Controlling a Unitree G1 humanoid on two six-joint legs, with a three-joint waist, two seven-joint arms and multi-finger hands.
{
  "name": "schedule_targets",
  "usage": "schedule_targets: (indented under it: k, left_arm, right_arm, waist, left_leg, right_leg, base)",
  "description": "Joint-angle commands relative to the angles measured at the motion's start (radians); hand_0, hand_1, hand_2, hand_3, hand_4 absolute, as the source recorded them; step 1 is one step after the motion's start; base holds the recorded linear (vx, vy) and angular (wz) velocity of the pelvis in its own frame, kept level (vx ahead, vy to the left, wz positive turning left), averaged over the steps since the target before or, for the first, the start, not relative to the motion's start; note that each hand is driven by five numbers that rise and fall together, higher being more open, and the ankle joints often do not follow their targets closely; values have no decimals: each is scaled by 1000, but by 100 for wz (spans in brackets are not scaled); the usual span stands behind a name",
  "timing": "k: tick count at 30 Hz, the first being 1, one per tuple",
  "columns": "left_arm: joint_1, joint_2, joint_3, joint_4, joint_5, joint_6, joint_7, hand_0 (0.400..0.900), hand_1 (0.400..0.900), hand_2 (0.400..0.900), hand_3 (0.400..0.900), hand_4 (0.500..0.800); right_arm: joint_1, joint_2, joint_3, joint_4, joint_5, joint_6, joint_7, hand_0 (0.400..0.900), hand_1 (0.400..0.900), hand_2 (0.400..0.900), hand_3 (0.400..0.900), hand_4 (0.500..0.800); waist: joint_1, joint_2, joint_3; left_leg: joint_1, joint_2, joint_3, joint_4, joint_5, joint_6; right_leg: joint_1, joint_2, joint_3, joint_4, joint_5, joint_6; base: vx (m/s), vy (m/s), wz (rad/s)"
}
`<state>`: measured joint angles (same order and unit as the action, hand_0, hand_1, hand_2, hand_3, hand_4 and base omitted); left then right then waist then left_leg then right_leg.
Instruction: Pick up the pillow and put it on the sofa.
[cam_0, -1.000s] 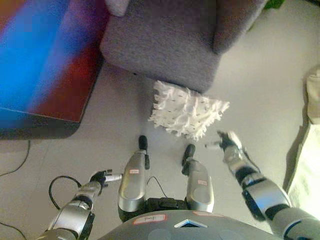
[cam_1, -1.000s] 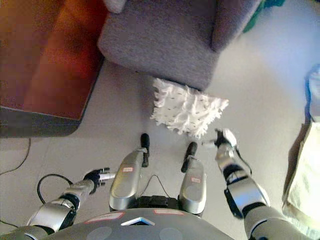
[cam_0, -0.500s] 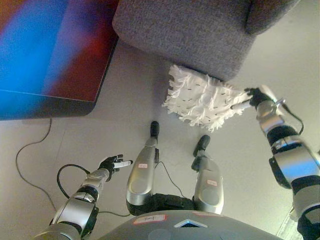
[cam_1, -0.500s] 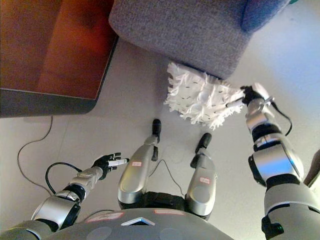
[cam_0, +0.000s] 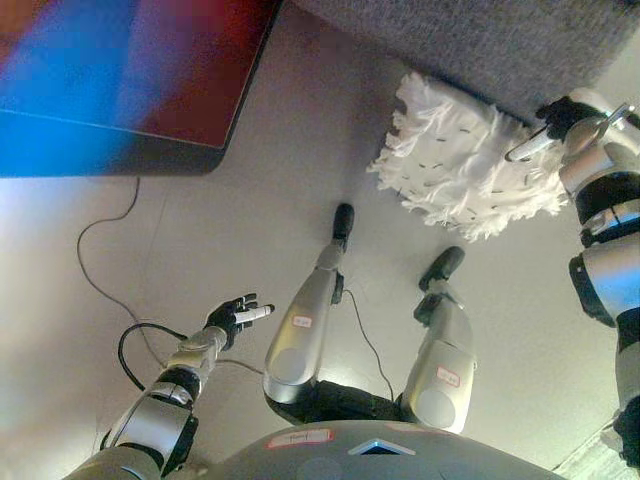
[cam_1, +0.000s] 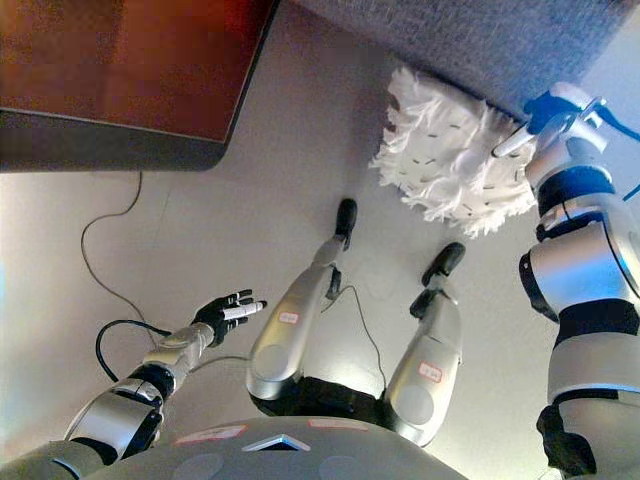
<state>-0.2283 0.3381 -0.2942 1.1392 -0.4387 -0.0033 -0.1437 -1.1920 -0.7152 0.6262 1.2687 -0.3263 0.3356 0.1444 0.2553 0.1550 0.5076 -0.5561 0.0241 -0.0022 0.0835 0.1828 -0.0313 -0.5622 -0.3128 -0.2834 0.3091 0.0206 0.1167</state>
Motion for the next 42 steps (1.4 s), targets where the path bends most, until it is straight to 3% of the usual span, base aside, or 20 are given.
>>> schedule_targets:
  k: [1, 15, 23, 32, 34, 42]
  left_arm:
    - [111, 65, -32, -4, -43, -12, -17, 900, 900, 900, 900, 800]
    - [135, 103, -40, -108, -104, 2, -34, 900, 900, 900, 900, 800]
    - [154, 104, -29, -134, -143, 5, -39, 900, 900, 900, 900, 800]
    - [191, 88, -15, -153, -177, -22, -64, 900, 900, 900, 900, 800]
    - [213, 85, -18, -162, -189, -23, -72, 900, 900, 900, 900, 800]
    - [250, 73, -8, -174, -212, -48, -91, 900, 900, 900, 900, 800]
  right_arm:
    - [-119, -130, 101, -9, -93, 22, 26, 900, 900, 900, 900, 800]
    - [-87, -184, 176, -4, -321, 63, 85, 900, 900, 900, 900, 800]
    - [-107, -193, 140, -2, -227, 60, 18, 900, 900, 900, 900, 800]
    - [-180, -182, 87, 7, -96, 58, -60, 900, 900, 900, 900, 800]
    - [-183, -175, 78, 6, -72, 56, -72, 900, 900, 900, 900, 800]
    - [-248, -149, 84, -10, -11, 67, -103, 900, 900, 900, 900, 800]
  waist:
    - [16, 53, 12]
    - [30, 77, 12]
    - [36, 108, 12]
    - [48, 167, 12]
    - [47, 175, 12]
    - [65, 197, 12]
  left_leg:
    - [-33, 101, -95, 3, -18, -66]
    - [-137, 105, -107, 15, -2, -61]
    - [-194, 92, -111, 11, 11, -58]
    - [-276, 76, -109, 23, 23, -59]
    - [-267, 69, -108, 32, -6, -63]
    - [-343, 61, -121, 78, -13, -66]
  right_leg:
    - [-83, -72, 63, 85, 3, 41]
    - [-184, -71, 68, 133, -10, 38]
    - [-244, -64, 84, 137, -6, 40]
    - [-340, -77, 120, 168, -13, 42]
    - [-345, -89, 139, 194, -52, 54]
    - [-425, -100, 167, 223, -55, 55]
  base:
    - [0, 0, 0]
    - [5, -16, 2]
    - [-12, 8, 5]
    - [-21, 55, 6]
    - [72, 34, 10]
    - [-4, 42, 2]
